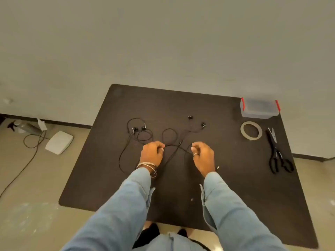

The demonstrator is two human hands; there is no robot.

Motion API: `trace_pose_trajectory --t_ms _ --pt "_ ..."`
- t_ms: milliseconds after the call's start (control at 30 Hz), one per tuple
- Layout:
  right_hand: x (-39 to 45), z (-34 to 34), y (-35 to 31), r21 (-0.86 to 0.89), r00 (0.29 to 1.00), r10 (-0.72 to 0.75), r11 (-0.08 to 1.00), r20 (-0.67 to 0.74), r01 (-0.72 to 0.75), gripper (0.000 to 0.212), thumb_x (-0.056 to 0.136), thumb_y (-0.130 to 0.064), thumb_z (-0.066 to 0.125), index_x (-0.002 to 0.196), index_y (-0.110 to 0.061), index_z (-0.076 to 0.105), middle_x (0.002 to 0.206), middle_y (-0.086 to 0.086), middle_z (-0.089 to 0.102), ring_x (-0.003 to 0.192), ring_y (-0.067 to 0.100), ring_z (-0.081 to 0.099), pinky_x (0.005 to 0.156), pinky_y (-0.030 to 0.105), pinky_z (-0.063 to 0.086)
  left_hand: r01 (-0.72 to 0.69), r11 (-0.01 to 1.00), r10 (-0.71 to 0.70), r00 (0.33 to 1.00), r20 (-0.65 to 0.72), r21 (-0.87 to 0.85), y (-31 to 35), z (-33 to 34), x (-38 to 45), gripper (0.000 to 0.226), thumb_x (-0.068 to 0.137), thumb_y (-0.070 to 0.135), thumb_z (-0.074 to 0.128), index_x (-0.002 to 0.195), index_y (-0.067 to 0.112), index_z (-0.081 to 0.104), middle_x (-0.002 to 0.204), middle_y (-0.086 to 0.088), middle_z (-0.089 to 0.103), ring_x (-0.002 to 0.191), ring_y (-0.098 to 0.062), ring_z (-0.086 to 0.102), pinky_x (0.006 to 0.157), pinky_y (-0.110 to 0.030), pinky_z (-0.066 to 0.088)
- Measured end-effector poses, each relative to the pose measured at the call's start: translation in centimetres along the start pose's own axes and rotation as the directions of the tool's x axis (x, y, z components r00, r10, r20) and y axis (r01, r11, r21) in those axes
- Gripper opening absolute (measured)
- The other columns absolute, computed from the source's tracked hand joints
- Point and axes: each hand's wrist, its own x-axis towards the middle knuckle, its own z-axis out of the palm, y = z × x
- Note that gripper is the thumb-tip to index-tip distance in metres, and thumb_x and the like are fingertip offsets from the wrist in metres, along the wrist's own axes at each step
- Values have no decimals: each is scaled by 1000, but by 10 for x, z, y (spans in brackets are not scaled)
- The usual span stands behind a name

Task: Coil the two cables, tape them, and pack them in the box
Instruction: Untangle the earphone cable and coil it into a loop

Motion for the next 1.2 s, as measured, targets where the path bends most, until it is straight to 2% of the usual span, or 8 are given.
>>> trace_pose_trajectory --t_ms 300,467,633,767,867,967,1067,1200 --pt "5 43 1 -613 984 88 790 153 24 32 94 -33 52 122 -19 59 125 6 52 121 27 39 96 46 28 135 987 -138 990 28 92 -33 -3 -13 19 89 12 54 100 14 70 107 -7 68 100 -25 62 91 -33 47" --pt "0 52 5 -654 996 -5 754 85 59 19 91 -21 55 100 -12 69 104 8 63 103 30 50 86 45 31 149 983 -153 988 32 103 -44 -4 -10 19 89 12 55 100 14 70 108 -8 67 101 -25 61 91 -35 47" --pt "-1 40 9 -603 981 29 792 192 95 22 93 -21 47 103 -10 63 112 7 57 110 26 46 92 42 30 96 989 -100 994 32 111 -37 -3 -1 19 90 12 55 103 13 69 108 -8 66 101 -25 60 92 -36 48" --pt "-10 22 12 -399 993 4 916 119 44 13 92 -14 50 91 -6 60 104 10 56 102 27 47 85 36 32 38 993 -43 998 42 116 -27 5 5 20 89 11 55 102 13 70 106 -10 67 101 -28 59 92 -38 48" --pt "-12 8 -7 26 982 187 982 26 -188 11 94 -10 50 85 -7 57 92 12 62 86 20 52 72 22 35 -10 997 6 999 50 82 -11 13 7 18 88 14 58 101 12 70 104 -8 69 98 -23 62 90 -33 47" --pt "-4 -15 -34 513 879 423 716 220 -473 16 98 -11 46 84 -12 54 72 11 65 58 20 60 57 27 49 23 990 3 983 186 -137 10 20 4 15 88 19 62 99 13 70 92 -6 72 85 -19 67 83 -30 51" --pt "3 -41 -52 568 771 465 523 435 -636 13 96 -9 51 86 -9 59 66 11 61 48 18 57 49 27 49 195 884 -12 919 395 -425 35 27 -5 21 93 23 55 109 15 65 97 -6 70 93 -22 67 83 -31 52" --pt "3 -76 -67 573 740 412 468 532 -673 15 92 -2 56 105 0 62 78 15 67 64 22 64 57 28 59 360 718 7 852 523 -596 61 36 -19 24 98 26 44 112 20 62 100 0 68 101 -15 64 95 -39 46"
